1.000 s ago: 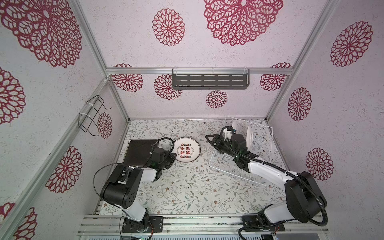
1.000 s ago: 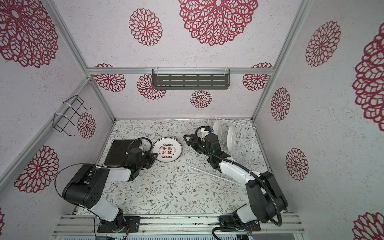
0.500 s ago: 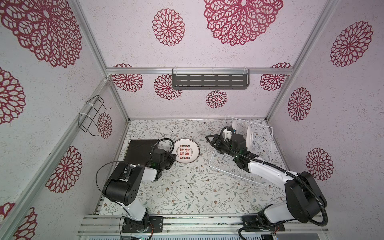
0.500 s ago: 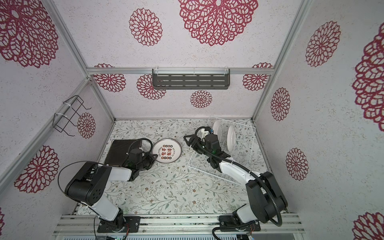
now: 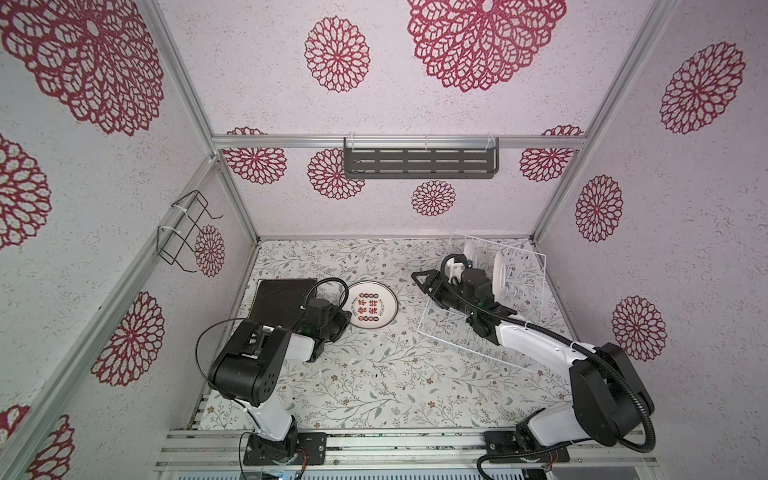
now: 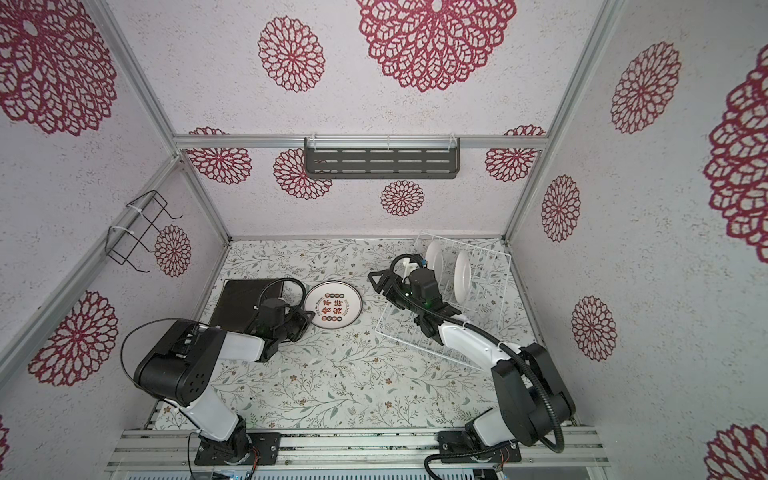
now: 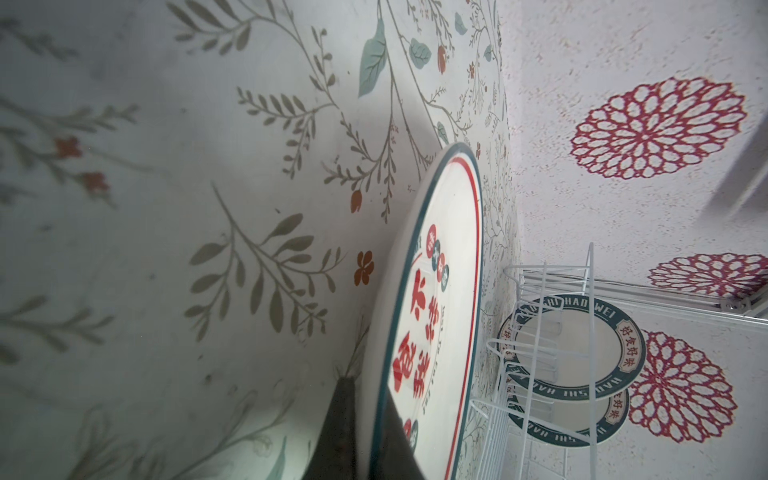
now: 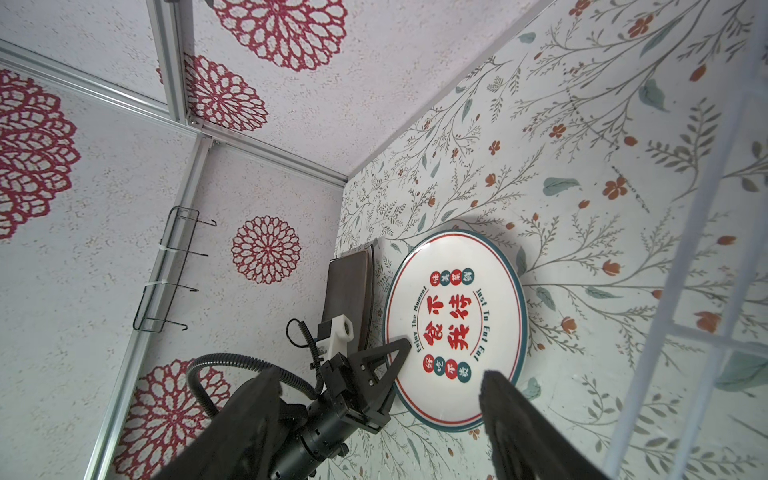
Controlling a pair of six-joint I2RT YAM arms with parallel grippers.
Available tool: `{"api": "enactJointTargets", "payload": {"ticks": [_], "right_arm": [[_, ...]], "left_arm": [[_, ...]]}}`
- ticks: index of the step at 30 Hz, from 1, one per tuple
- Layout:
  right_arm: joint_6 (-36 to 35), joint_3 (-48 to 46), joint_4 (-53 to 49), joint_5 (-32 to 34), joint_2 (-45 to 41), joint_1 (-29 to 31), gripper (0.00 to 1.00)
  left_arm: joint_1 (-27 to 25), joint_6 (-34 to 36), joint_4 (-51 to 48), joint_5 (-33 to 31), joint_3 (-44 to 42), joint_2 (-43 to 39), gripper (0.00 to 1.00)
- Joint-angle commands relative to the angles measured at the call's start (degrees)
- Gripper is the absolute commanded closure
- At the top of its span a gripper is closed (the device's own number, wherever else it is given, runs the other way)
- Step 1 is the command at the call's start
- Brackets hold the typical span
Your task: Unload the plates from the dish rack
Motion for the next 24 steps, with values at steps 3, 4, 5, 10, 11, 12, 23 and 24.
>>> {"api": "enactJointTargets", "payload": {"ticks": [3, 4, 5, 10, 11, 12, 23, 24], "right_arm": [[-1.39, 0.95, 1.43, 0.78, -2.32, -0.31, 0.21], [-1.39, 0.96, 1.44, 0.72, -2.32, -0.35, 0.21], [-1.39, 0.94, 1.47, 0.78, -2.23, -0.35, 0.21], [-1.46, 0.97, 1.47, 0.7, -2.32, -0.35, 0.21], [-1.39, 0.96, 1.38, 0.78, -2.38, -0.33, 0.21], [-1.47, 0.91, 1.36, 0.79, -2.4, -0.35, 0.21], [-2.09, 1.05, 0.58, 1.3, -2.76, -0.44, 0.21], [-2.09, 1.04, 0.59, 1.31, -2.76, -0.44, 0.21]], "left_arm": [[0.62, 0.67, 2.26, -0.04, 0.78, 0.55, 1.0], [0.62, 0.7, 2.12, -0.06, 0.82, 0.55, 1.0], [0.62, 0.68, 1.94, -0.14, 0.72, 0.58, 1.0], [0.7, 0.64, 1.6, -0.19, 0.68, 0.58, 0.88], [0.75, 0.7, 1.57, -0.15, 0.7, 0.61, 0.85], [0.71, 0.72, 1.56, -0.14, 0.7, 0.59, 0.84], [0.69, 0.8, -0.82, -0.65, 1.08, -0.3, 0.49], [0.7, 0.97, -1.34, -0.71, 1.2, -0.36, 0.46]]}}
